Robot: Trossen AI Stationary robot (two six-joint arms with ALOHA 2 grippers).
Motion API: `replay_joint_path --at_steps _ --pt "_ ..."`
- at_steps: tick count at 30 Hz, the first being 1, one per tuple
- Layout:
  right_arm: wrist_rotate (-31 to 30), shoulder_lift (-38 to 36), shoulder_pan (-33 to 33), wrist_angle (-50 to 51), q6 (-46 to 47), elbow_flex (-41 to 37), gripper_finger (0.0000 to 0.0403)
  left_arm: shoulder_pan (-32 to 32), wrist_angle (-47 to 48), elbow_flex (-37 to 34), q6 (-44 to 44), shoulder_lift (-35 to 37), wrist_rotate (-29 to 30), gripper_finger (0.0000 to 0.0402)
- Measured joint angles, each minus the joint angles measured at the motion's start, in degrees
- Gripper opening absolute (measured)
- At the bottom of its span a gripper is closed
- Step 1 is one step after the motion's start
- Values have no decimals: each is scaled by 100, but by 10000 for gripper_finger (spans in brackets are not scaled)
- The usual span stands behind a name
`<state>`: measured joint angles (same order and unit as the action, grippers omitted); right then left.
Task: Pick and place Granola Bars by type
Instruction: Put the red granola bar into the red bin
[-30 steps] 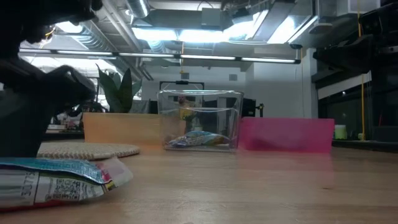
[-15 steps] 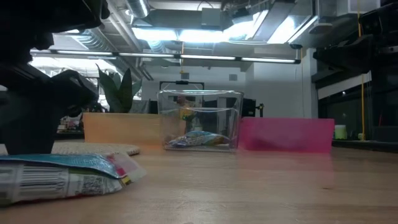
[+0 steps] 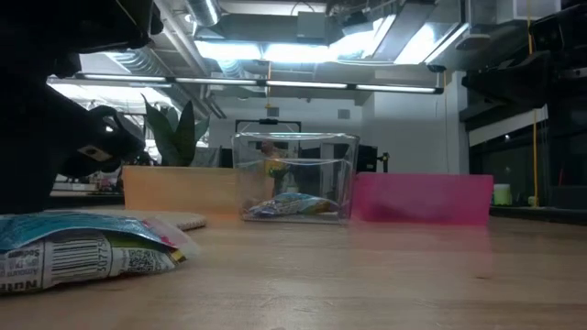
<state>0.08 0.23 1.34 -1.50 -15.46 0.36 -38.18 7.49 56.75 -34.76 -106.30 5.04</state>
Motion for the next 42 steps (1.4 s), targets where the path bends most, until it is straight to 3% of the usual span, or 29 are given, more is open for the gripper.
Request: replay_joint_path --at_steps 8,33,42 --pt "1 1 0 2 0 0 87 59 75 -13 61 83 -1 91" --pt "0 0 -2 2 0 2 87 441 582 -5 498 1611 39 90" --pt "1 0 0 2 0 1 87 1030 2486 1227 1259 1830 431 90"
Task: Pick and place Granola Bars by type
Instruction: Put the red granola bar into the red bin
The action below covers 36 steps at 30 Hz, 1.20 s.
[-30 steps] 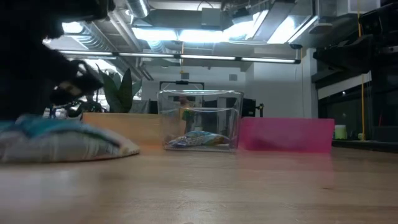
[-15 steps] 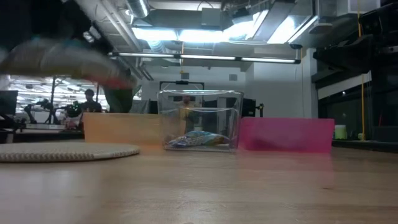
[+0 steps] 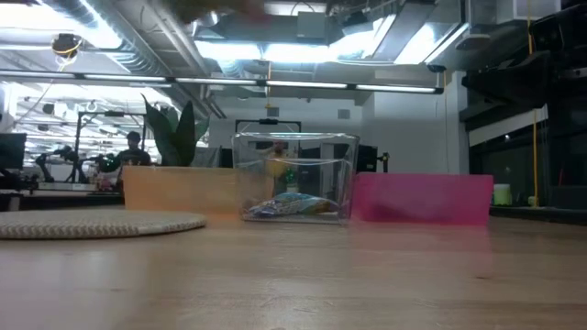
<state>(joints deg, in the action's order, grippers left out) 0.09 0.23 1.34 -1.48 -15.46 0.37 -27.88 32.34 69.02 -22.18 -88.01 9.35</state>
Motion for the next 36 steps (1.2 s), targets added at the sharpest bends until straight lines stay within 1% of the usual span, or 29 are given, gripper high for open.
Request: replay_joint_path --at_steps 6,11,15,21,30,36 --pt "-1 1 -1 -1 0 -1 87 409 46 757 686 0 79 90" --pt "-1 1 -1 0 0 -1 87 809 67 1130 973 2 161 90" --pt "-1 0 -1 0 0 -1 87 1127 93 1245 1114 -6 103 90" --pt "0 1 -2 -1 0 1 87 1641 80 1396 1388 -101 -178 90" --pt "-1 2 -1 0 0 -1 87 2388 17 1429 1599 -114 -212 90" --pt "1 2 -2 0 0 -1 87 2883 -411 1428 1698 -213 -719 84"
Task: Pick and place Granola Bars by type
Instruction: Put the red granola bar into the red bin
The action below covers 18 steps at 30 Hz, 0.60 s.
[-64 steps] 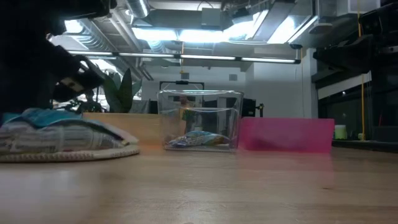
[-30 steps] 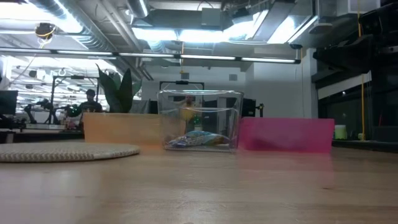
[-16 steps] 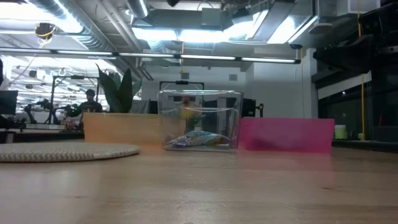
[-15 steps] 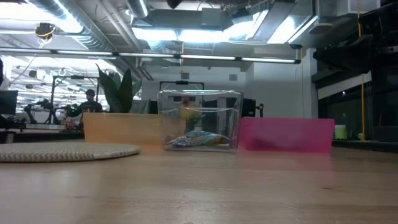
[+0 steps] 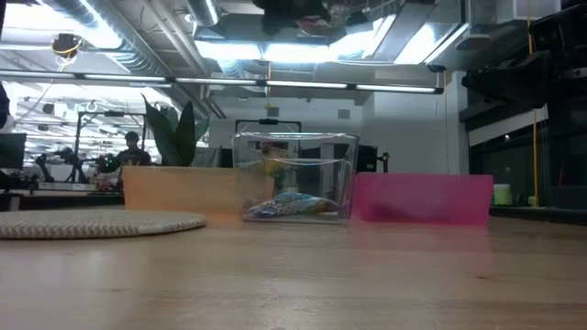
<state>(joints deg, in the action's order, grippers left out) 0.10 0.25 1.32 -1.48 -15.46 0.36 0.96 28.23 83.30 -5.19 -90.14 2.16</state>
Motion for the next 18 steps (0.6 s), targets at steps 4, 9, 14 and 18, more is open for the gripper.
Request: replay_joint_path --at_steps 4,9,14,18 --pt "0 0 0 0 0 2 87 237 -163 127 48 -240 -330 77" --pt "0 0 0 0 0 1 87 337 14 748 245 -846 -459 75" --pt "0 0 2 0 0 1 87 448 216 1666 442 -1592 -505 75" --pt "0 0 1 2 0 1 87 593 208 2346 493 -2142 -597 75"
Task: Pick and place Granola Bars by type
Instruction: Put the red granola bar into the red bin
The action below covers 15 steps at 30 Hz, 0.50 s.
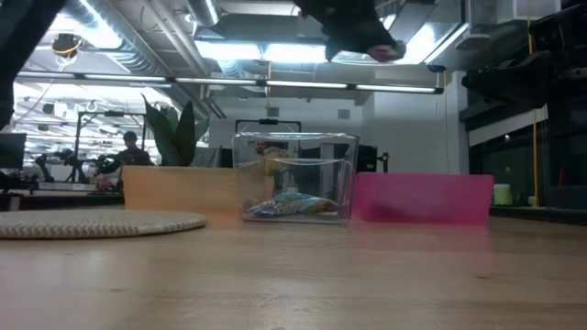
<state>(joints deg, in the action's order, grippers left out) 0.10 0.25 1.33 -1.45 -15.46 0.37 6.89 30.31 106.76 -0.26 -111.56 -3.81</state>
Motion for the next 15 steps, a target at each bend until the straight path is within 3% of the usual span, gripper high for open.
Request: replay_joint_path --at_steps 6,15 --pt "0 0 1 0 0 -1 87 320 14 720 94 -773 -190 75" --pt "0 -1 0 -1 0 0 87 874 -314 840 154 -1407 -463 75"
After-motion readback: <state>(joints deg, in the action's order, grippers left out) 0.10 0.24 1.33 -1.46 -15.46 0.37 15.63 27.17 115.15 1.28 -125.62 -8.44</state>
